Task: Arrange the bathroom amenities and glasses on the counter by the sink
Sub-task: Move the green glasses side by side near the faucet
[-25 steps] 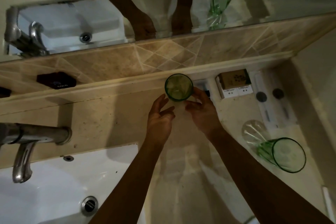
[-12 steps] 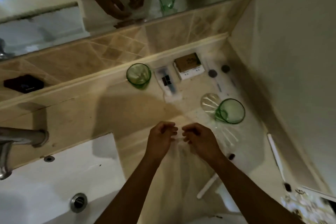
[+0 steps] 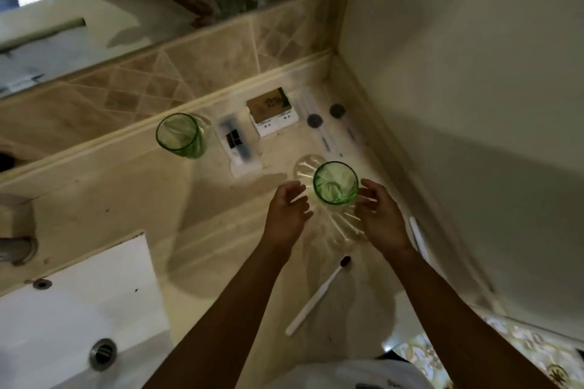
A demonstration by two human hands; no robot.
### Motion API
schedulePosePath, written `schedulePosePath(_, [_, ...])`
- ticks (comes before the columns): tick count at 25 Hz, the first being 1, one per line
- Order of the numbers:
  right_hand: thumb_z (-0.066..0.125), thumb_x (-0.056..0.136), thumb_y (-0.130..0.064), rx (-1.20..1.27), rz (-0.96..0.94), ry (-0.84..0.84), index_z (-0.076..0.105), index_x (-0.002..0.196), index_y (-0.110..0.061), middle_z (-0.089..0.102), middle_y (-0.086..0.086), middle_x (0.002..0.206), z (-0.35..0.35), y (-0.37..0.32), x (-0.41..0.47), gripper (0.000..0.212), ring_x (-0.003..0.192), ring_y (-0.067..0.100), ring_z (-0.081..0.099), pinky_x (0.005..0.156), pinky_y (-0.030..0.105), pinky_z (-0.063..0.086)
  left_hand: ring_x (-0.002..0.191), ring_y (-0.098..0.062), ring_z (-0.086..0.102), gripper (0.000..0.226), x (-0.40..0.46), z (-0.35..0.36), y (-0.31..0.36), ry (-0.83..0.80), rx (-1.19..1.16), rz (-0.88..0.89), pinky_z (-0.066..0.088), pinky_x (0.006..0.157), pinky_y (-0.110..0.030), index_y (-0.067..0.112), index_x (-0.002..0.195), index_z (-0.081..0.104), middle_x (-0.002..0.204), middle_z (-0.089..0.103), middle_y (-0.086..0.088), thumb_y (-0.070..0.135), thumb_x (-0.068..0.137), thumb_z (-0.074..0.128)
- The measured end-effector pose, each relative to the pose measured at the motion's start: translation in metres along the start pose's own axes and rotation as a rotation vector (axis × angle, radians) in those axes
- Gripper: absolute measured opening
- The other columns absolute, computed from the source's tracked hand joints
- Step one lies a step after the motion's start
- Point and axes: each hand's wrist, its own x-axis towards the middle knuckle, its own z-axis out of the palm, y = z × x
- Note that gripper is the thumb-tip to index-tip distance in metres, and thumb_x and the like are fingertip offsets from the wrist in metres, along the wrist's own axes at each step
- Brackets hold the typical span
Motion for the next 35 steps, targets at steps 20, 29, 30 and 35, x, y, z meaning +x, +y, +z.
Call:
schedulePosePath(20, [0.065,0.087,-0.001,-0.038,-0.159,-0.377,0.050,0.140,-0.031,0.059,-0.006,0.134,0.055,-0.040,-0.004,0.063,0.114,0.007,0.062,0.093,0.026,0.054,0.111,-0.014,0.066,0.043,-0.026,-0.036,0.001,0.203,-0.091,0.127,0.055,0.096,-0.037,0.019,0.125,0.066,0.121,0.070,0.003,-0.004,0.094,0.048])
schedulePosePath(29, [0.067,0.085,0.001,-0.019,-0.181,-0.496,0.050,0.139,-0.022,0.062,-0.010,0.126,0.213,-0.078,-0.068,0.061,0.103,0.003,0.066,0.074,0.013,0.053,0.108,-0.017,0.067,0.020,-0.050,-0.194,-0.001,0.461,-0.145,0.243,0.053,0.101,-0.049,0.026,0.111,0.069,0.110,0.072,0.002,0.018,0.094,0.061])
schedulePosePath(30, [0.067,0.085,0.000,-0.021,-0.183,-0.490,0.050,0.138,-0.022,0.062,-0.009,0.126,0.230,-0.081,-0.073,0.060,0.101,0.002,0.066,0.073,0.013,0.053,0.107,-0.019,0.067,0.019,-0.050,-0.210,0.000,0.472,-0.160,0.251,0.053,0.100,-0.050,0.027,0.109,0.070,0.109,0.072,0.001,0.020,0.092,0.063])
schedulePosePath(35, [0.064,0.085,-0.005,-0.056,-0.174,-0.445,0.056,0.132,-0.024,0.068,-0.009,0.117,0.291,-0.099,-0.080,0.052,0.096,0.001,0.067,0.067,0.006,0.049,0.105,-0.019,0.069,0.022,-0.036,-0.262,0.014,0.479,-0.245,0.252,0.057,0.094,-0.039,0.016,0.116,0.068,0.105,0.073,0.000,0.014,0.096,0.060])
